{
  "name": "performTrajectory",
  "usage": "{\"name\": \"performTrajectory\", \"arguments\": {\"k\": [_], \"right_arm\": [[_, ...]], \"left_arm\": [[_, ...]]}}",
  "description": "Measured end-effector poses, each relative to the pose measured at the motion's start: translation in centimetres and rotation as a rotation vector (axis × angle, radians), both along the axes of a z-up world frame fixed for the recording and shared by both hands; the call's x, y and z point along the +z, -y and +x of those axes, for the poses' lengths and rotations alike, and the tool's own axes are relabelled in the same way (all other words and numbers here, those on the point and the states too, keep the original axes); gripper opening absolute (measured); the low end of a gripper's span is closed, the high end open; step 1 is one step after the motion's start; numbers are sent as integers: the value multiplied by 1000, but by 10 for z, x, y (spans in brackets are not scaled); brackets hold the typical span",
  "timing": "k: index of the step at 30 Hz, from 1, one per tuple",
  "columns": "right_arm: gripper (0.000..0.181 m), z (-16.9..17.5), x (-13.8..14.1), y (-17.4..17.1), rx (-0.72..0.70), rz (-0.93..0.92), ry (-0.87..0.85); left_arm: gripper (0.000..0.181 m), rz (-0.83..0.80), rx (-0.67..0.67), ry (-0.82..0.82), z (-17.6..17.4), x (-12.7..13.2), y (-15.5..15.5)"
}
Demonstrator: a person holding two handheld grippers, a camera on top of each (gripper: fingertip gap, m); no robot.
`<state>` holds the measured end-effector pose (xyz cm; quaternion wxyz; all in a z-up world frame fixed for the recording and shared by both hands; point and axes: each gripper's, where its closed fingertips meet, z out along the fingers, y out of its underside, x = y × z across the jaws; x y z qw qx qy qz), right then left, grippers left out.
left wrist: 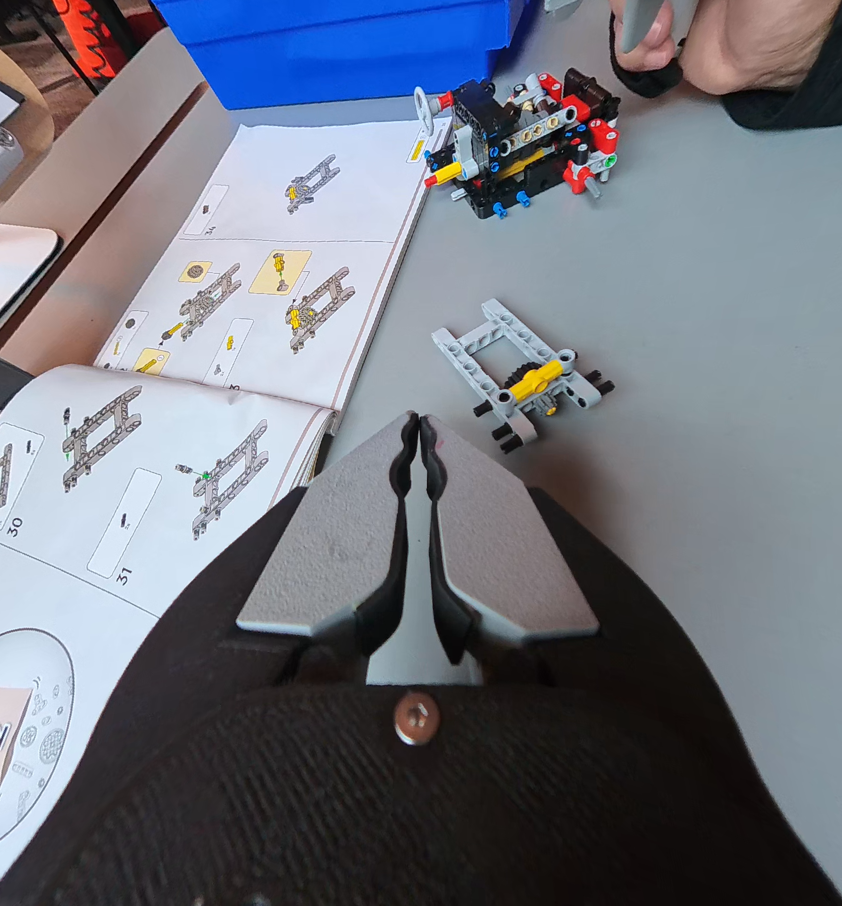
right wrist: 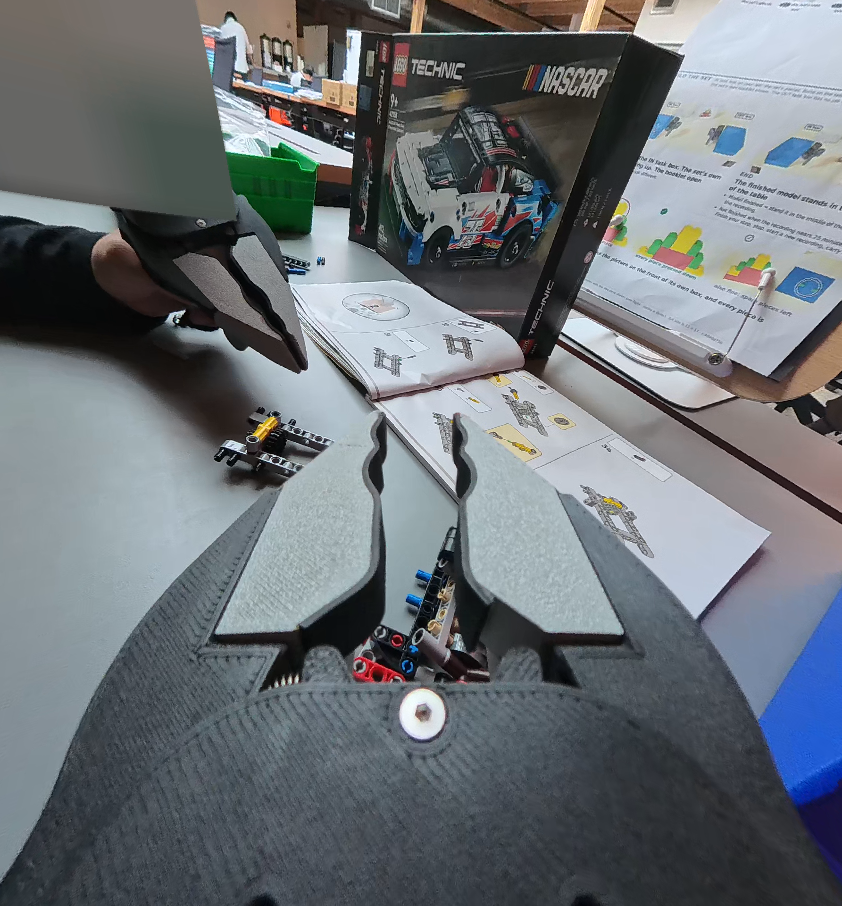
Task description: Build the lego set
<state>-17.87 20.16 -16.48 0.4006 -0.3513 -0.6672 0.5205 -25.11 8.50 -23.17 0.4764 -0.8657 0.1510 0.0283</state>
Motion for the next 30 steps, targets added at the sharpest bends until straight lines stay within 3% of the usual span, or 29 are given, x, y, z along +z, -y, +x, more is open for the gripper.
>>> {"name": "performTrajectory", "arguments": {"k": [18,22,27,30], "right_arm": [[27,-6,-5,-8,-65,20,14],[36,-8,-5,-13,-100,29,5],[43,-7,-1,-10,-120,50,-22],[48,-7,6,-6,-130,44,-41]], "left_arm": [[0,41,91,29,-17,13,0],[12,126,151,34,-30,39,4],[22,188,270,-28,-61,98,62],[37,158,366,-3,-78,111,112]]}}
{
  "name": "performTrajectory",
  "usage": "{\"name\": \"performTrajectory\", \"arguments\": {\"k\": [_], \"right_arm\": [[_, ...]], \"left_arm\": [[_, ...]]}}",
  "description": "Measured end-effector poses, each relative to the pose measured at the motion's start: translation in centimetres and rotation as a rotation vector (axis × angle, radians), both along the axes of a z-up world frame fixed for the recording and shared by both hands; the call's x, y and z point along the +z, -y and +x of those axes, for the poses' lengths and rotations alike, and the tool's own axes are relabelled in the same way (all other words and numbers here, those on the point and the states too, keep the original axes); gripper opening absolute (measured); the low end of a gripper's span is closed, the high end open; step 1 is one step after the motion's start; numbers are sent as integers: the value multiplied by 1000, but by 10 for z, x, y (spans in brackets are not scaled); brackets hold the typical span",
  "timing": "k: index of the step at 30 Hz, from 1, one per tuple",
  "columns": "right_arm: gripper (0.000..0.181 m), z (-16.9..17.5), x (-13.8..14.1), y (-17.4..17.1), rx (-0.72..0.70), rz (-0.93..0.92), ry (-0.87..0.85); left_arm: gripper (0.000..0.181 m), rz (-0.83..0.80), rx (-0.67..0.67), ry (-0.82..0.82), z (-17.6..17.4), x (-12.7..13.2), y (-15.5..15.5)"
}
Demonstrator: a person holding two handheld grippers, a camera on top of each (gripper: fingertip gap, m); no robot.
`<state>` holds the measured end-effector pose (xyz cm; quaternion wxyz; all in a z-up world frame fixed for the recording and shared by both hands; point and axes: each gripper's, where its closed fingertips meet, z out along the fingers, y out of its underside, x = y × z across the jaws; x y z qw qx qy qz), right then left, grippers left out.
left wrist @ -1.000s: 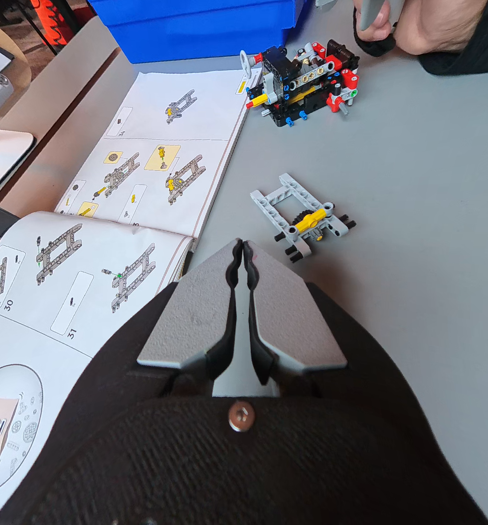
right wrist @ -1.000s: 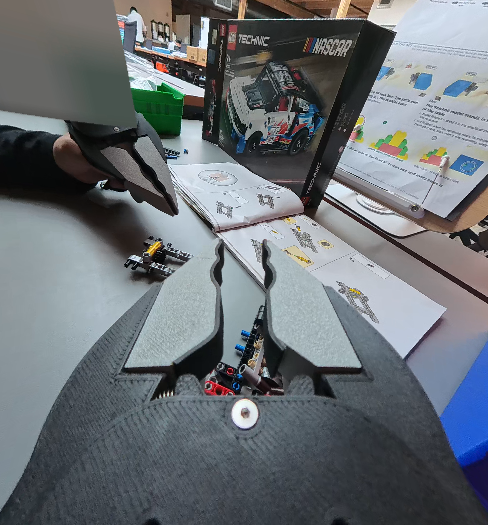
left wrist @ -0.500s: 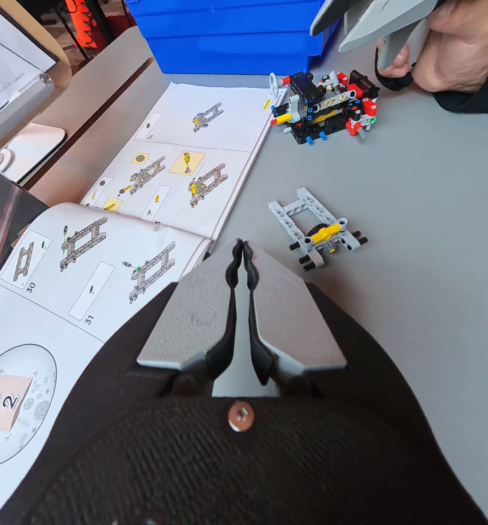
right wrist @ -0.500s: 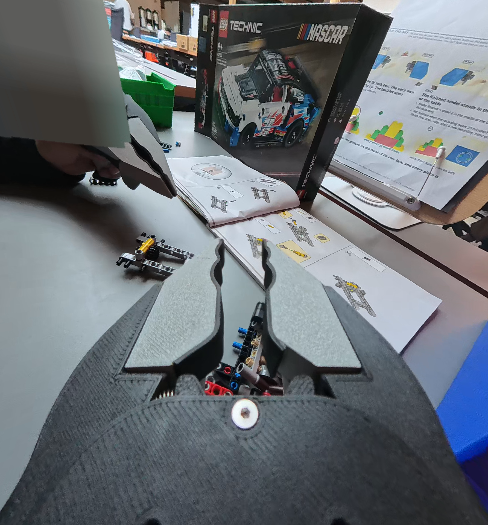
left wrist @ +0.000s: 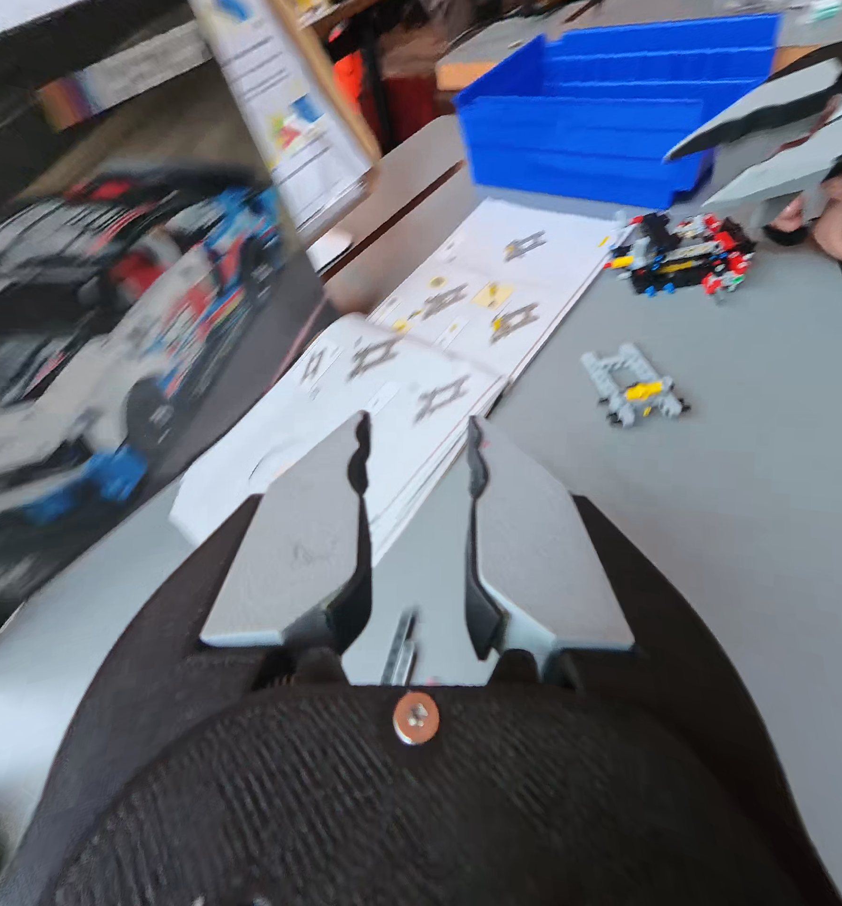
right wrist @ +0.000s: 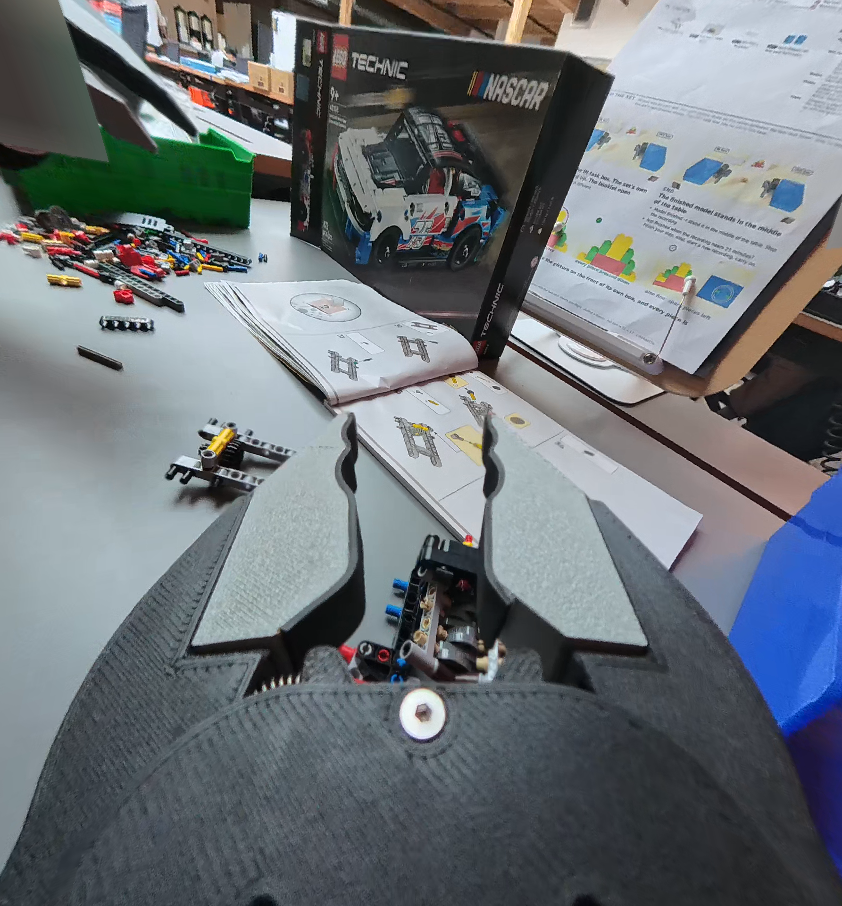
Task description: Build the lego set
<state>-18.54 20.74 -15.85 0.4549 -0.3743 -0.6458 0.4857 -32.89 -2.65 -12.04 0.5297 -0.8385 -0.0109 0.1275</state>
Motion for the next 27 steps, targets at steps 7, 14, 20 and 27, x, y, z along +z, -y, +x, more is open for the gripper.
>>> {"name": "performTrajectory", "arguments": {"k": [7,14,20,27], "right_arm": [[54,-14,20,73,126,-25,-18],[94,-47,9,131,252,10,77],[83,-63,-15,143,322,15,141],[68,-59,-27,152,341,89,130]], "left_arm": [[38,-50,235,11,-25,-15,110],[23,-98,361,216,-28,-59,199],[29,-207,388,251,-21,-107,222],[21,-319,225,182,-18,-124,163]]}}
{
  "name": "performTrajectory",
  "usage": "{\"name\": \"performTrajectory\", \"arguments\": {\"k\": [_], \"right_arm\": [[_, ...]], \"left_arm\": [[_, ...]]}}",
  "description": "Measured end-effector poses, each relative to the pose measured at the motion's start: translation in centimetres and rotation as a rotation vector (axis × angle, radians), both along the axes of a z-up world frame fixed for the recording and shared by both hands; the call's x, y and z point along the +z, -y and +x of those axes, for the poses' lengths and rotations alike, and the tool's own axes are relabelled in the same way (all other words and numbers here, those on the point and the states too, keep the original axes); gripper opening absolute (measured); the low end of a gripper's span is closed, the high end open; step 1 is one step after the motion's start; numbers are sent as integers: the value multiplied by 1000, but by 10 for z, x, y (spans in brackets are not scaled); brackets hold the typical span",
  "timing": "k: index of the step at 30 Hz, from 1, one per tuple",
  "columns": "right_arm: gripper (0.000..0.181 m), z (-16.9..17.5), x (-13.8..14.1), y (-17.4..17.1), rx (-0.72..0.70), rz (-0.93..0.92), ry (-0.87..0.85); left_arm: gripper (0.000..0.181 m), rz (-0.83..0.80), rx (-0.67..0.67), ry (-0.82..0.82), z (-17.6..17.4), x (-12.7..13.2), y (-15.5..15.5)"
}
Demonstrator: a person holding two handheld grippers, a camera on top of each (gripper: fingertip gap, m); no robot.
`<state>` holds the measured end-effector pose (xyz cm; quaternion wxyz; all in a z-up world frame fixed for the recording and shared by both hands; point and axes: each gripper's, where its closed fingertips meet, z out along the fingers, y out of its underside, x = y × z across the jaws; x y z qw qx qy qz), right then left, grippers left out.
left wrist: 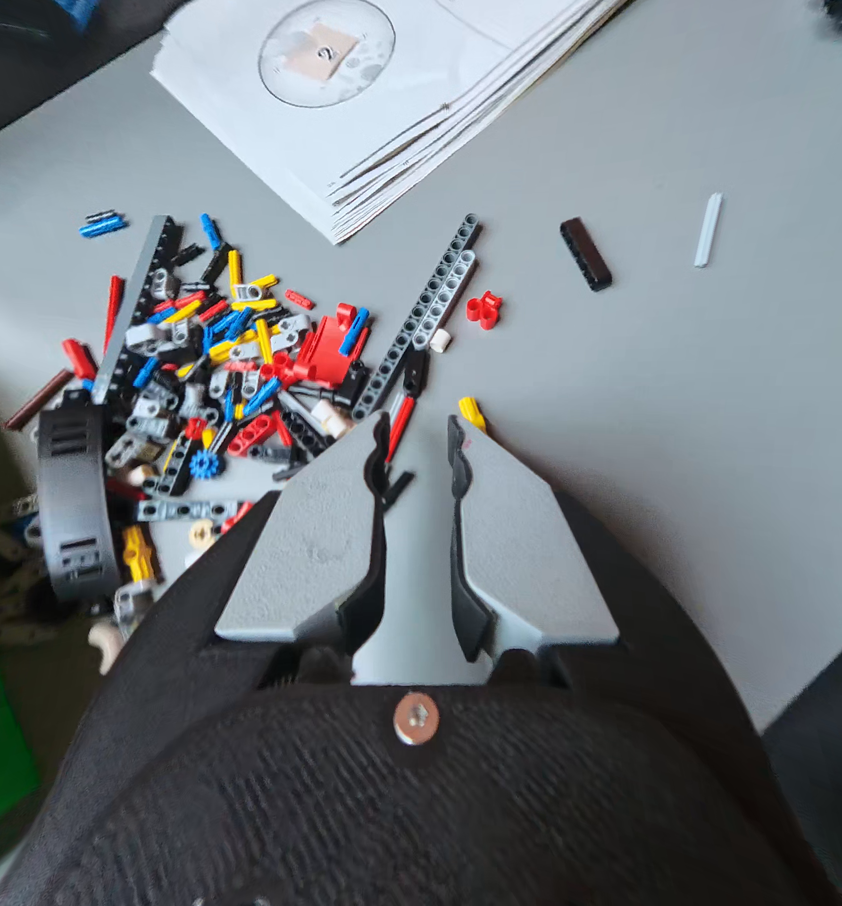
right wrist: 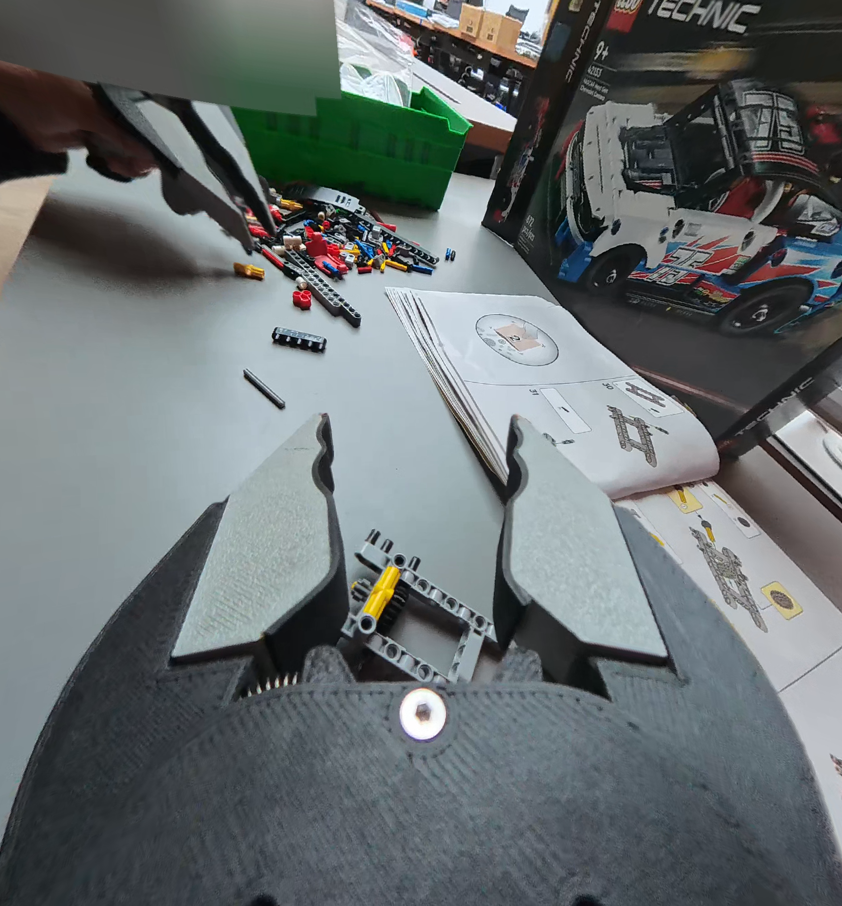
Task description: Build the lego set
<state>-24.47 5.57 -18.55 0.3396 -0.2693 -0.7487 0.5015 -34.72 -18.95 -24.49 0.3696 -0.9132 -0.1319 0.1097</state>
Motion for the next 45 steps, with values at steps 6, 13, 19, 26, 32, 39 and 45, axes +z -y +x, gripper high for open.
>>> {"name": "performTrajectory", "arguments": {"k": [6,13,19,26,32,39,45], "right_arm": [[65,8,1,1,20,-25,6],[60,12,5,-6,31,-84,11],[56,12,19,-23,-4,-171,-19],[54,9,14,-35,-58,-162,-8],[53,13,11,-30,-49,-130,-9],[50,15,13,-24,-23,-147,-8],[50,13,7,-18,-15,-126,9]], "left_arm": [[10,-99,-61,22,-8,-19,-20],[6,-159,-81,-8,-5,-15,-26],[5,-41,-247,0,42,26,-88],[6,-169,-421,48,84,-20,-194],[29,-155,-388,77,86,-11,-189],[17,-216,-46,43,-4,31,-38],[15,-270,44,91,-32,6,6]]}}
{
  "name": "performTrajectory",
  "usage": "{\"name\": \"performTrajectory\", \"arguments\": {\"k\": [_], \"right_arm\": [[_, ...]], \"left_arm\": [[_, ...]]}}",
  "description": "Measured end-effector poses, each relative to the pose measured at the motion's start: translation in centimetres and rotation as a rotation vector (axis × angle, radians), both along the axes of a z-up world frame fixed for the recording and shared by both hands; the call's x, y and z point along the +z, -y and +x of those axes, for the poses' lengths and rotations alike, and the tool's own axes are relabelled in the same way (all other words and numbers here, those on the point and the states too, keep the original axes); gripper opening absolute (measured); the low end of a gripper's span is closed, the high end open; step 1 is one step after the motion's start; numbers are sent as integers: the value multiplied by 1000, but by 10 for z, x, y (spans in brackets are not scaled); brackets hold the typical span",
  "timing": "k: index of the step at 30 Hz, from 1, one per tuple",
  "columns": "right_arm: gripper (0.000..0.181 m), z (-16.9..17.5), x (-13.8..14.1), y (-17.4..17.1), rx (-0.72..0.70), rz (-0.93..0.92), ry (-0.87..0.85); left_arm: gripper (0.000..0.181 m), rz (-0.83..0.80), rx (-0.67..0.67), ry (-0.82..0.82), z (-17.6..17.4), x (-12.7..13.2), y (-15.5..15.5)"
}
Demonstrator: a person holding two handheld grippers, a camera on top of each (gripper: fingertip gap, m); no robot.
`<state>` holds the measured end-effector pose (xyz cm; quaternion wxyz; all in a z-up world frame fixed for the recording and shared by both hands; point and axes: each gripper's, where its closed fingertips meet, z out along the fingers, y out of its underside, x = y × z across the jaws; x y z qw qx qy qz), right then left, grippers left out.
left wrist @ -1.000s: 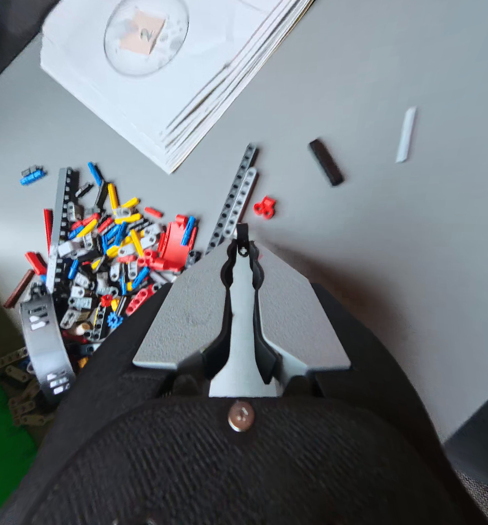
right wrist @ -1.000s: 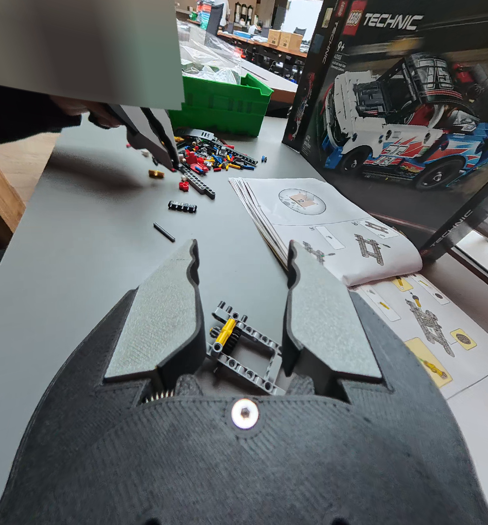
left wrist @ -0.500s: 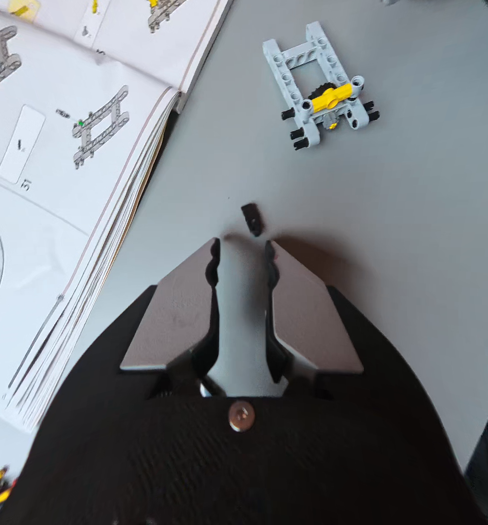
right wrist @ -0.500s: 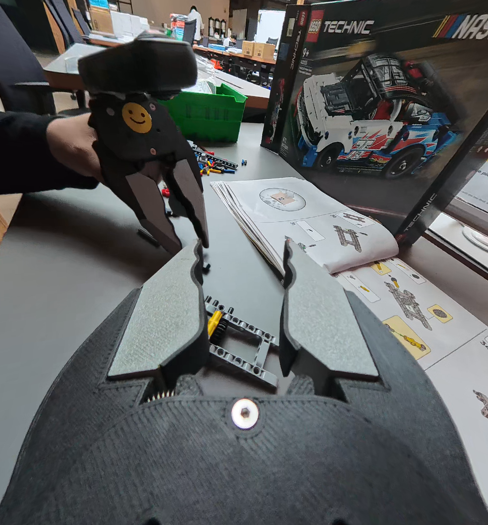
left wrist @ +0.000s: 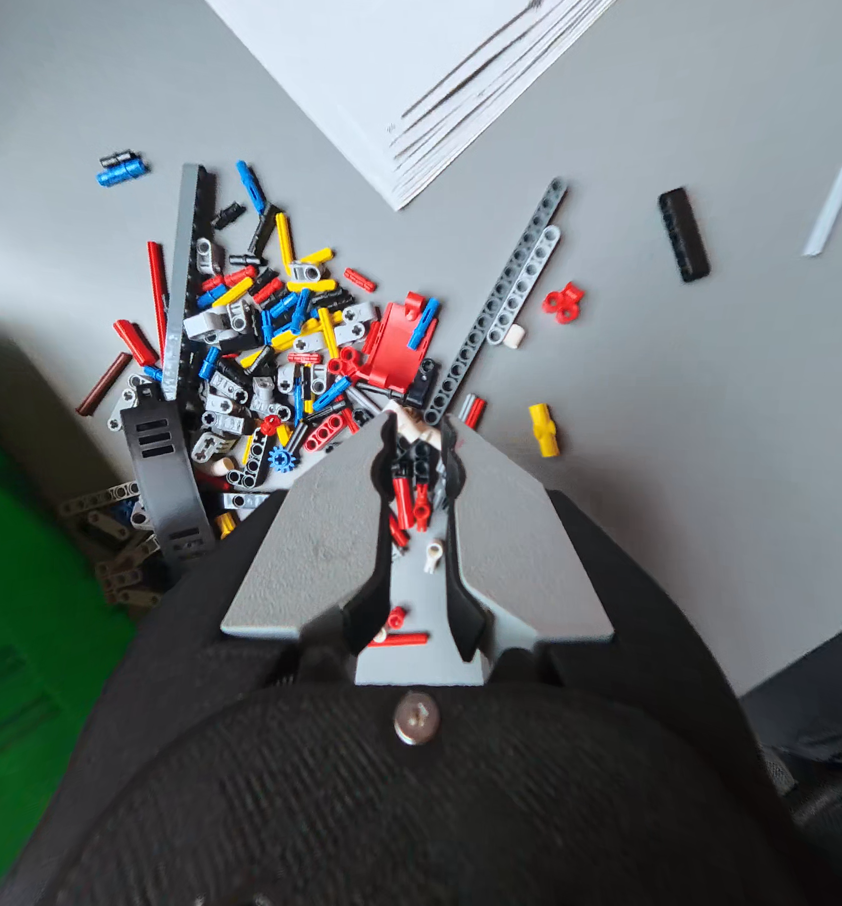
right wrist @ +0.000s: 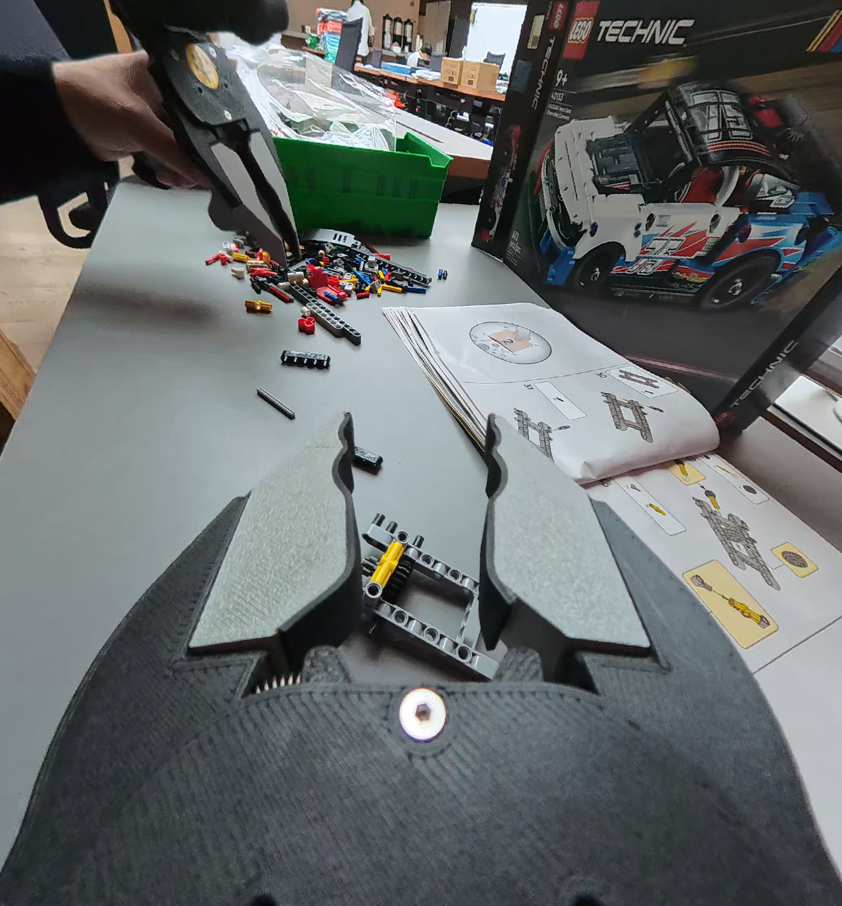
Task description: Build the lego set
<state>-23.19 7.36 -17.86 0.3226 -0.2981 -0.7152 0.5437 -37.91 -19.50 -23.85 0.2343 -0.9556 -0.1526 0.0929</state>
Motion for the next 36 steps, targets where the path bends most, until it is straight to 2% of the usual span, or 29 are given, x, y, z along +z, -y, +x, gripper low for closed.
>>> {"name": "performTrajectory", "arguments": {"k": [5,10,19,23,28,31,36], "right_arm": [[49,-1,0,-3,-13,-8,2],[49,0,0,-4,-10,-17,7],[46,0,2,-4,1,-32,8],[45,1,2,-4,2,-30,8],[45,1,3,-3,5,-35,7],[44,1,3,-1,6,-32,4],[43,-1,3,-2,-10,-14,-11]], "left_arm": [[13,-17,-58,-16,-3,-11,-11],[7,-109,-109,-29,-11,-22,-12],[6,-131,-144,10,-4,-26,-15],[5,-109,-135,-1,-3,-19,-15],[6,-43,-111,-22,1,3,-18],[6,31,-135,-14,17,19,-38],[5,151,-232,21,69,35,-114]]}}
